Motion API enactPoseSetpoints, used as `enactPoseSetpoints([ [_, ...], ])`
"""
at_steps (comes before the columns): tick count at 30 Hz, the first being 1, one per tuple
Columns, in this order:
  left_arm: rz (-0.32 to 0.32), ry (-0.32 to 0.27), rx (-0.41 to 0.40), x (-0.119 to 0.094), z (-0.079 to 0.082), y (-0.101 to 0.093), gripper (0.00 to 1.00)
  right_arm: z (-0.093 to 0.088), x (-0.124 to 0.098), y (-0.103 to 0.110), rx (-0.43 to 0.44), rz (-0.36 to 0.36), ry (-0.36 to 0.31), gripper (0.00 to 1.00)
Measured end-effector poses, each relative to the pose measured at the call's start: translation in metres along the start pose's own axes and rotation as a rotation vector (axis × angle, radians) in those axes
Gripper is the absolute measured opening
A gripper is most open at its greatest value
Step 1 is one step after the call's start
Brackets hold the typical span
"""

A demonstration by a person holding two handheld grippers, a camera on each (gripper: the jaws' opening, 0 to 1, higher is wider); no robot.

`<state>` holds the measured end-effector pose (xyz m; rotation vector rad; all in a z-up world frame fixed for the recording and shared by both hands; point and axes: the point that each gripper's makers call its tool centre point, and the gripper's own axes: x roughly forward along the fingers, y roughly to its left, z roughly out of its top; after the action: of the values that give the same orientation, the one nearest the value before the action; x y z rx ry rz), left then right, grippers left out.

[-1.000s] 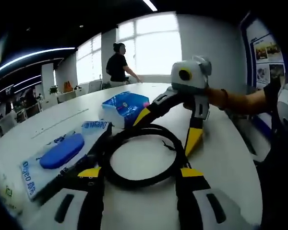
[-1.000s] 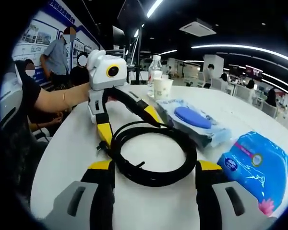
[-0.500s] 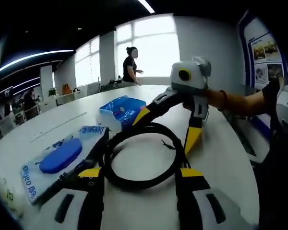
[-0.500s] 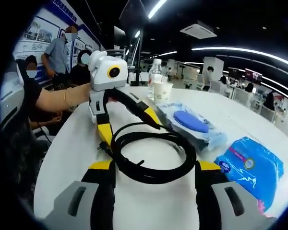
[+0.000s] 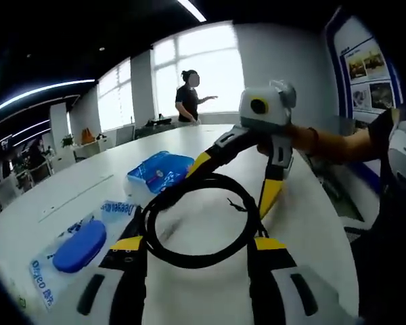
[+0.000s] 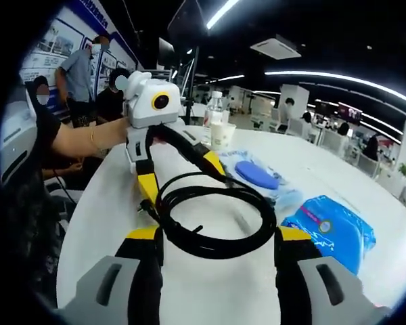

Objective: Arrange the tabletop items into an orderly group along one side of the table until the central work area is clear of visible clutter.

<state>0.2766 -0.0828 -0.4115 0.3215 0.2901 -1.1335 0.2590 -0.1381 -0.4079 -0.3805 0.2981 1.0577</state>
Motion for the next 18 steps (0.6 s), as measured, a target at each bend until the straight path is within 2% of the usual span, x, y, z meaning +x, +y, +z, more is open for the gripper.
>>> enactPoseSetpoints([
  [9, -0.023, 0.015, -0.001, 0.013, -0.001, -0.005, 0.59, -0.012, -0.007, -0.004, 0.019, -0.011, 0.018, 0.64],
  [18, -0.027, 0.026, 0.002, 0.016, -0.003, -0.004, 0.59, -0.017, -0.006, -0.005, 0.032, -0.01, 0.024, 0.64],
])
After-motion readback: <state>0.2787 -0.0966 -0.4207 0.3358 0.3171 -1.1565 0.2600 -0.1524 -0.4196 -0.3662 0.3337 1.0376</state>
